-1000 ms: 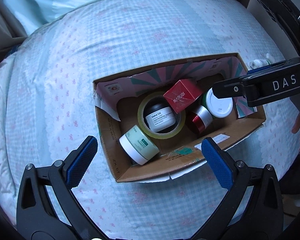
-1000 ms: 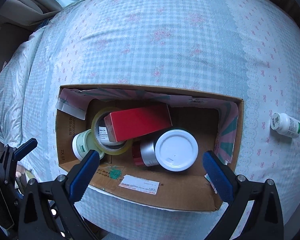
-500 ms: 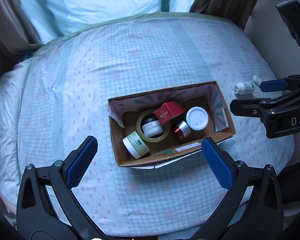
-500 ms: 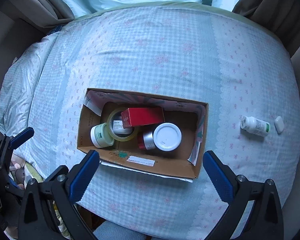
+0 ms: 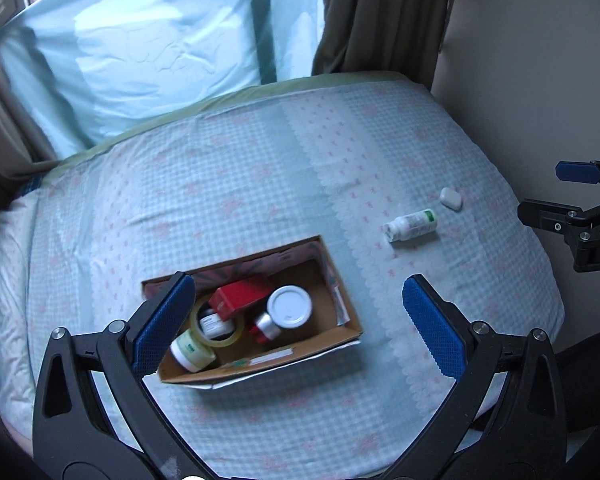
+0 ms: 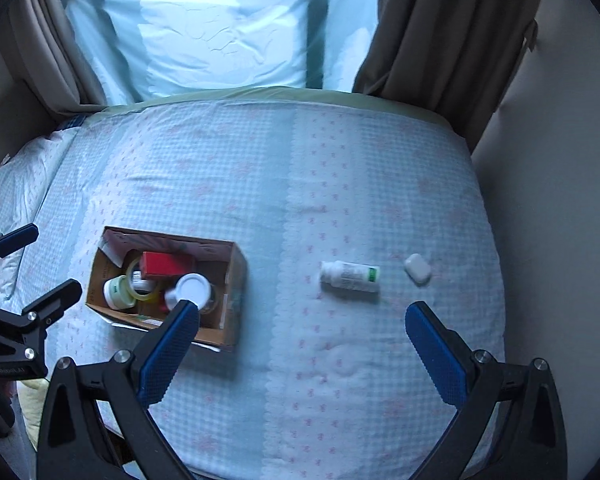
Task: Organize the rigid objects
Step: 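Grasp the white pill bottle with the left tool while the right grasps the white earbud case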
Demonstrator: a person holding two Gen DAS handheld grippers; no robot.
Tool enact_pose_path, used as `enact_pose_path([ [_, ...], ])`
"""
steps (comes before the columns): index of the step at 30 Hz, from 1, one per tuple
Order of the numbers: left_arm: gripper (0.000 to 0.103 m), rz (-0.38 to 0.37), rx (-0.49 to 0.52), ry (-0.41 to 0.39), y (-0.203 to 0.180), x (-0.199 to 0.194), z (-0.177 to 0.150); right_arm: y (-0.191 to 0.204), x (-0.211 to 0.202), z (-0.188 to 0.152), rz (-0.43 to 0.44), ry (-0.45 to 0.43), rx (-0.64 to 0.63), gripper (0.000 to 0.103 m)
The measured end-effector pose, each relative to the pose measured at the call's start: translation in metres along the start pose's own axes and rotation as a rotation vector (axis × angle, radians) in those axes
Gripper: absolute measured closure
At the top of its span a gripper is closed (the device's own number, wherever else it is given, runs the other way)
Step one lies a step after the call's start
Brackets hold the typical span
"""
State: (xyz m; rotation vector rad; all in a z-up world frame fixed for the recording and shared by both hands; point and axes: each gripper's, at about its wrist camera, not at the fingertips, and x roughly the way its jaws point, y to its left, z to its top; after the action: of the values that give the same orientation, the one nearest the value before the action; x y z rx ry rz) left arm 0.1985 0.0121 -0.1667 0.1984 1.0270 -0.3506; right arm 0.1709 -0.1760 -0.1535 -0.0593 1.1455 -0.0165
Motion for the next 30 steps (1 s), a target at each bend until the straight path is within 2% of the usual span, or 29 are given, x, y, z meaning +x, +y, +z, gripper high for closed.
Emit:
enact_pose_path([
  [3, 0.000, -0.034, 0.062, 0.036, -0.043, 0.031, 0.021, -0.054, 0.014, 0.001, -0.011, 0.019, -0.001, 0.000],
  [8, 0.000, -0.104, 0.261, 0.129, -0.120, 0.104, 0.053, -0.124, 0.065, 0.004, -0.031, 0.079, -0.082, 0.000],
  [12, 0.000, -0.149, 0.439, 0.196, -0.172, 0.167, 0.069, -0.161, 0.115, 0.003, -0.026, 0.118, -0.166, 0.000],
  [15, 0.000, -0.164, 0.582, 0.247, -0.204, 0.214, 0.073, -0.181, 0.153, 0.004, 0.023, 0.160, -0.226, 0.000],
  [19, 0.001, -0.177, 0.732, 0.347, -0.229, 0.281, 0.073, -0.196, 0.207, 0.004, 0.043, 0.205, -0.348, 0.001],
  [23, 0.004, -0.171, 0.839, 0.414, -0.243, 0.337, 0.067, -0.201, 0.259, 0.003, 0.099, 0.220, -0.394, 0.003],
  [28, 0.004, -0.175, 0.938, 0.481, -0.251, 0.376, 0.045, -0.196, 0.305, -0.005, 0.115, 0.223, -0.437, 0.010],
  [30, 0.008, -0.174, 0.970, 0.488, -0.252, 0.383, 0.037, -0.194, 0.315, -0.008, 0.121, 0.215, -0.447, 0.013],
])
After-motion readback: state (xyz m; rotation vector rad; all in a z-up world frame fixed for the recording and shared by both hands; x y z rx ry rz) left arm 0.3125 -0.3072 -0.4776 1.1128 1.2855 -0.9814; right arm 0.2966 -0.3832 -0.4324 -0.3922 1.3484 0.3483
